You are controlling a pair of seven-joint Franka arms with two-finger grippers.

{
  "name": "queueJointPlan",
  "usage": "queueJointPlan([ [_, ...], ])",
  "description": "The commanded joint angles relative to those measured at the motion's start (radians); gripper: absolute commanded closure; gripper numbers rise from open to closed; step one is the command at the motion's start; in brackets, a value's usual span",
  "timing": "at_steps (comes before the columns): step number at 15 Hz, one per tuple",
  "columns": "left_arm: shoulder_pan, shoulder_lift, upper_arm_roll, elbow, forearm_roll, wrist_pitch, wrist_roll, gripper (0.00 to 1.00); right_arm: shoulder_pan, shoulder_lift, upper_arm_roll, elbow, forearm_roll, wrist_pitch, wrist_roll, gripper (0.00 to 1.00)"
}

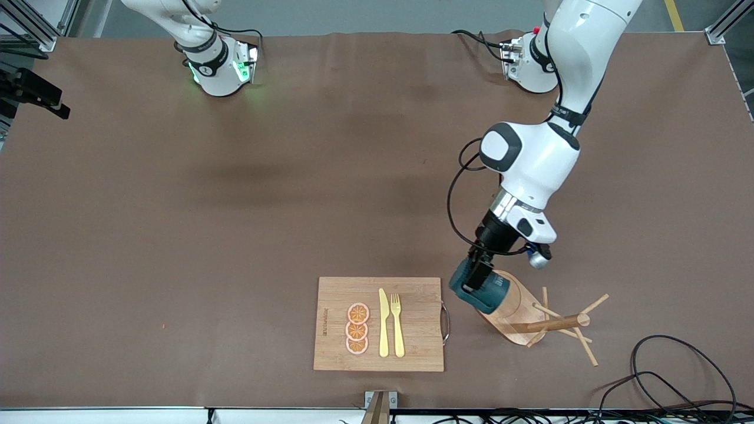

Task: Transfer cup from left to right arm and place
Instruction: 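Carry the teal mug with the left gripper toward the table center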

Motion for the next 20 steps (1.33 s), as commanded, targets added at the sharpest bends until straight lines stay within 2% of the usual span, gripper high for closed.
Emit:
queueJointPlan([
  [1,-0.053,0.035,0.018,0.061,0.046,-0.047,0.0,0.5,-0.008,-0.005,0.007,-0.005,0.006,0.003,0.013,0.0],
  [4,-0.074,0.084,0.016,0.136,0.161,-0.123,-0.002,0.52,-0.008,-0.005,0.007,-0.005,0.006,0.003,0.011,0.0],
  [7,-0.117,0.125,0.04,0.233,0.186,-0.219,-0.054,0.53,-0.008,-0.005,0.007,0.004,0.005,0.005,0.01,0.0],
  [9,-0.226,0.153,0.14,0.291,0.23,-0.26,-0.117,0.53,-0.01,-0.001,0.007,0.011,0.005,0.002,0.011,0.0],
  [11,-0.312,0.181,0.233,0.375,0.273,-0.405,-0.193,0.53,-0.01,0.003,0.006,0.014,0.003,-0.003,0.006,0.0],
  [12,-0.347,0.19,0.27,0.395,0.295,-0.427,-0.242,0.53,-0.011,0.006,0.006,0.013,0.003,-0.006,0.009,0.0],
  [15,-0.418,0.199,0.294,0.409,0.351,-0.453,-0.321,0.53,-0.013,0.007,0.006,0.013,0.003,0.006,0.006,0.0],
  [18,-0.543,0.199,0.395,0.441,0.5,-0.591,-0.524,0.53,-0.019,0.039,0.004,0.016,-0.006,0.011,0.005,0.0],
  [20,-0.618,0.202,0.416,0.442,0.615,-0.617,-0.649,0.53,-0.022,0.059,0.001,0.016,0.002,0.026,0.005,0.0],
])
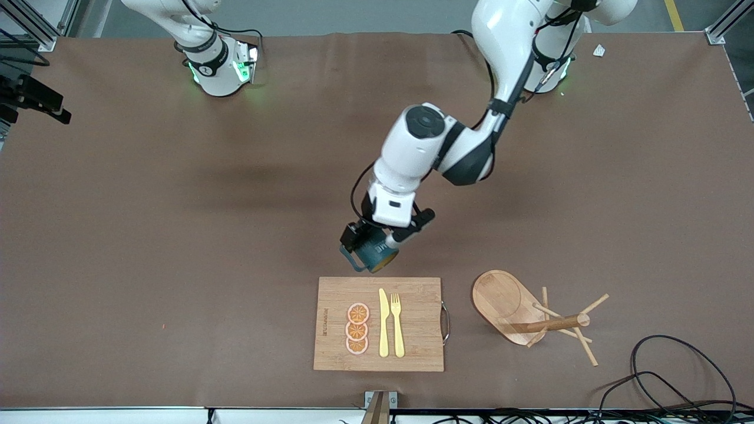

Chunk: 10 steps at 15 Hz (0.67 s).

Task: Transfer cup from left to right arm and place
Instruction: 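Carry the teal mug with the left gripper toward the table center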

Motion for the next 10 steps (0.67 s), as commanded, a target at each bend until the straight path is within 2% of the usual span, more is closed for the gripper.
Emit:
queueJointPlan([
  [1,-0.103,0.018,0.047,0.036,0.183,-0.057,-0.192,0.53,-0.022,0.03,0.006,0.012,0.003,0.022,0.003,0.0],
  [7,-0.275,0.098,0.046,0.03,0.698,-0.15,-0.545,0.53,-0.022,0.06,0.006,0.012,-0.008,0.073,0.003,0.0],
  [10,-0.347,0.165,0.041,0.024,1.031,-0.204,-0.7,0.53,-0.035,0.096,0.005,0.014,-0.007,0.094,0.001,0.0],
])
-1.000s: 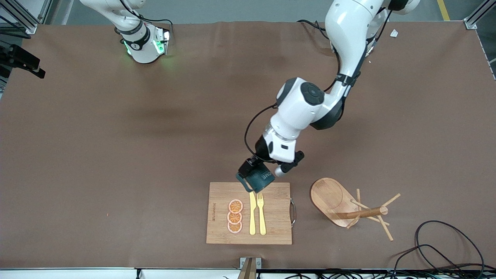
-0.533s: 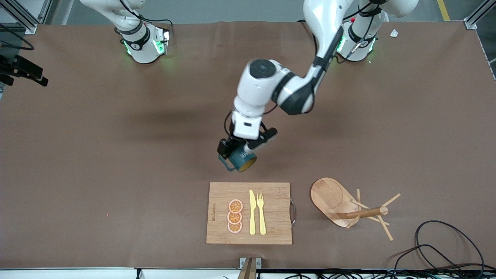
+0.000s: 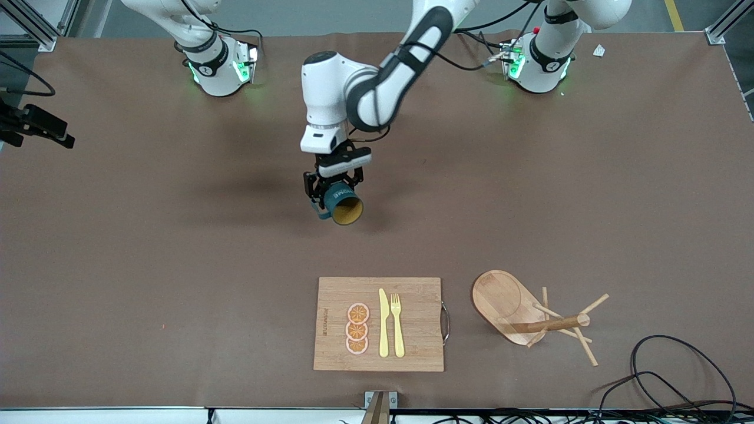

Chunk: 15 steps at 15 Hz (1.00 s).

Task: Transfer cup from left to right arm and place
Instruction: 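Carry the teal mug with the left gripper toward the table center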

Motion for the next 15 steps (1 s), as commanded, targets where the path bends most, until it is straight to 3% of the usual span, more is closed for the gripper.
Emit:
queueJointPlan([
  [1,-0.068,0.078,0.018,0.019,0.233,-0.033,-0.142,0.53,-0.034,0.029,0.011,0.012,-0.005,0.035,0.001,0.0],
  [5,-0.145,0.187,0.018,0.02,0.506,-0.104,-0.259,0.53,-0.033,0.078,0.011,0.012,0.001,0.04,0.001,0.0],
  [9,-0.211,0.267,0.016,0.02,0.675,-0.216,-0.351,0.5,-0.03,0.101,0.013,0.014,-0.009,0.052,0.0,0.0],
  [13,-0.262,0.332,0.011,0.02,0.774,-0.293,-0.51,0.32,-0.031,0.135,0.013,0.007,0.0,0.067,0.003,0.0],
  [14,-0.274,0.349,0.011,0.02,0.781,-0.319,-0.526,0.21,-0.031,0.144,0.013,0.004,0.004,0.069,0.006,0.0],
  [15,-0.282,0.356,0.011,0.02,0.791,-0.338,-0.533,0.02,-0.03,0.156,0.015,0.001,0.006,0.08,0.009,0.0],
])
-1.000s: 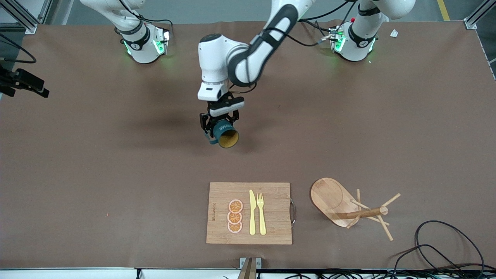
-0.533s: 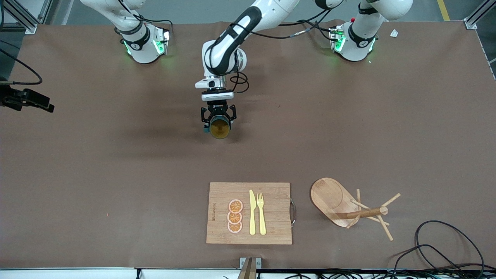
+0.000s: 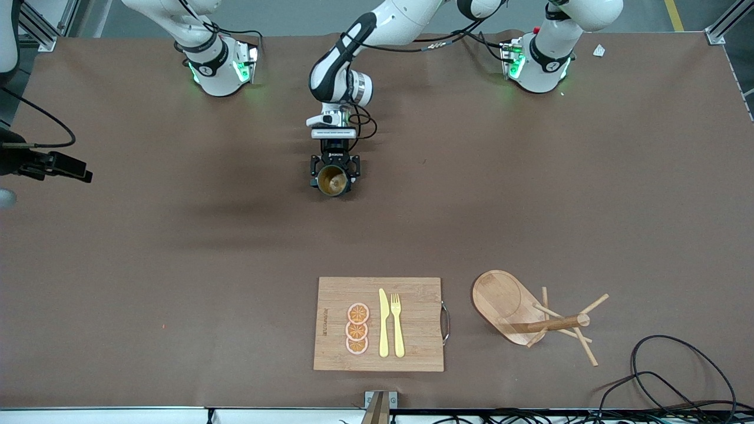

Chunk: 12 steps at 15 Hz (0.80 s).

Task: Transfer cup from left to right arm and place
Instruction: 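Lower the mug onto the table and open the left gripper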

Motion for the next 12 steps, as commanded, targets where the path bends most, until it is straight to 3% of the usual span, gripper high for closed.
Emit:
queueJointPlan([
  [1,-0.031,0.045,0.009,0.02,0.027,-0.044,-0.039,0.01,-0.01,0.026,0.014,-0.004,0.007,0.023,0.012,0.0],
  [6,-0.057,0.037,-0.028,0.007,0.022,-0.097,-0.038,0.0,-0.003,0.048,0.014,-0.032,0.067,0.069,0.017,0.0],
  [8,-0.057,0.031,-0.072,0.005,0.016,-0.134,-0.038,0.0,0.001,0.051,0.015,-0.04,0.068,0.077,0.024,0.0],
  [12,-0.056,0.013,-0.08,0.008,0.01,-0.171,-0.036,0.0,0.044,0.051,0.017,-0.044,0.067,0.09,0.158,0.0],
])
